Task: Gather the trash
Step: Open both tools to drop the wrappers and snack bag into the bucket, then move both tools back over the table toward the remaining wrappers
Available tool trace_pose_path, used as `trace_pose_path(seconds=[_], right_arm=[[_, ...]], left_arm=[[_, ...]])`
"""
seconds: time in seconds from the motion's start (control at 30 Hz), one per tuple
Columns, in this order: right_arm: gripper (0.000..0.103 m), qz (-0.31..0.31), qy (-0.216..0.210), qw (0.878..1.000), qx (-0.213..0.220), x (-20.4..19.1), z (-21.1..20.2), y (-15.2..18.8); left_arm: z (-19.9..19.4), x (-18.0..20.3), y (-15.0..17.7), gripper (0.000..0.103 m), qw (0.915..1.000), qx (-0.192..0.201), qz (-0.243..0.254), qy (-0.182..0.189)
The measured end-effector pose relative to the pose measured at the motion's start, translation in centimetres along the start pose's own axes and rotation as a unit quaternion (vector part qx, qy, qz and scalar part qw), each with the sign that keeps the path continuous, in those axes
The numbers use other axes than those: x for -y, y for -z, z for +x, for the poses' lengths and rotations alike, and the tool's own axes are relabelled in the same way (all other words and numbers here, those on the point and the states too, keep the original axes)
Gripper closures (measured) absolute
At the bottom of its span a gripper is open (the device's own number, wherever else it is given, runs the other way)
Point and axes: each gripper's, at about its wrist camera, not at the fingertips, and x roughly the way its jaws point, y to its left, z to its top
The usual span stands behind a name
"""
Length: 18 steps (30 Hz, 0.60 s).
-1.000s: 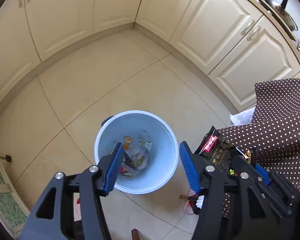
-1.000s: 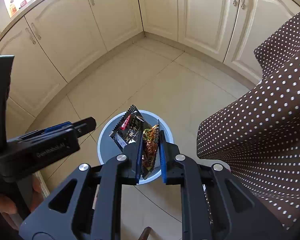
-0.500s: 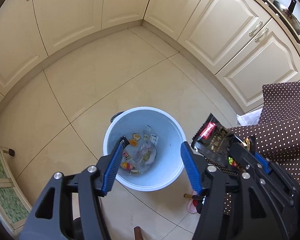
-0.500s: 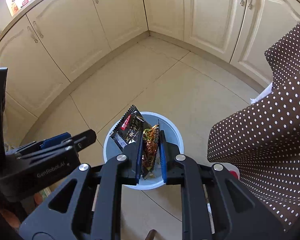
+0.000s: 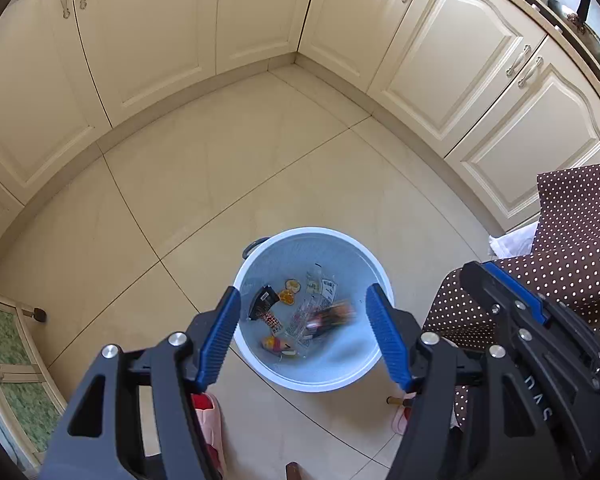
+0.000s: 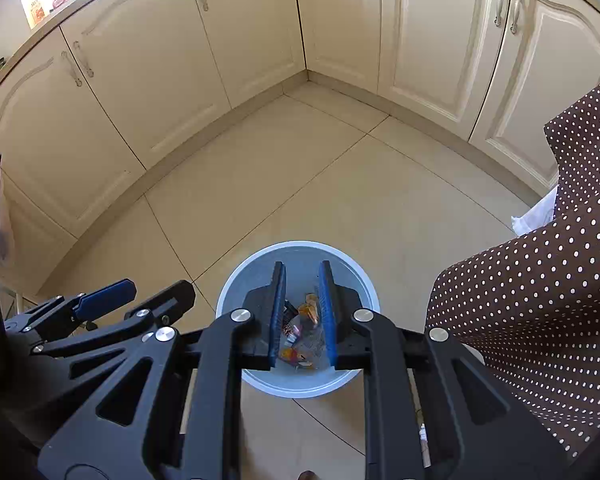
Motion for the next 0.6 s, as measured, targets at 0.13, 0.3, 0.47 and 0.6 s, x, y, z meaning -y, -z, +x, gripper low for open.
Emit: trace_pose_path(seconds=[0.13,0.3,0.47,0.6], right_arm=[[0.085,0.000,0.003,1.000,0.003,0.2,-0.9,0.0],[0.085,-0.007,0.009,1.000,0.023,0.3,-4.1,0.2],[0.085,-0.010,0.019,0.998,0.059,1.0,-9.3,0.6],[0.081,-0.009,0.028,0.995,0.099,2.3,-14.8,1.2]], left_arm=[[-1.1,0.1,0.0,0.039,0.9999,0.011,0.003,-0.002],[-3.7,0.7,0.2,0.039,0.9992,0.038,0.011,-0.006],[-7.6,2.7,0.9,0.039,0.9976,0.065,0.021,0.007],[-12.5,5.6,1.8,0.039,0.9935,0.102,0.042,0.030]])
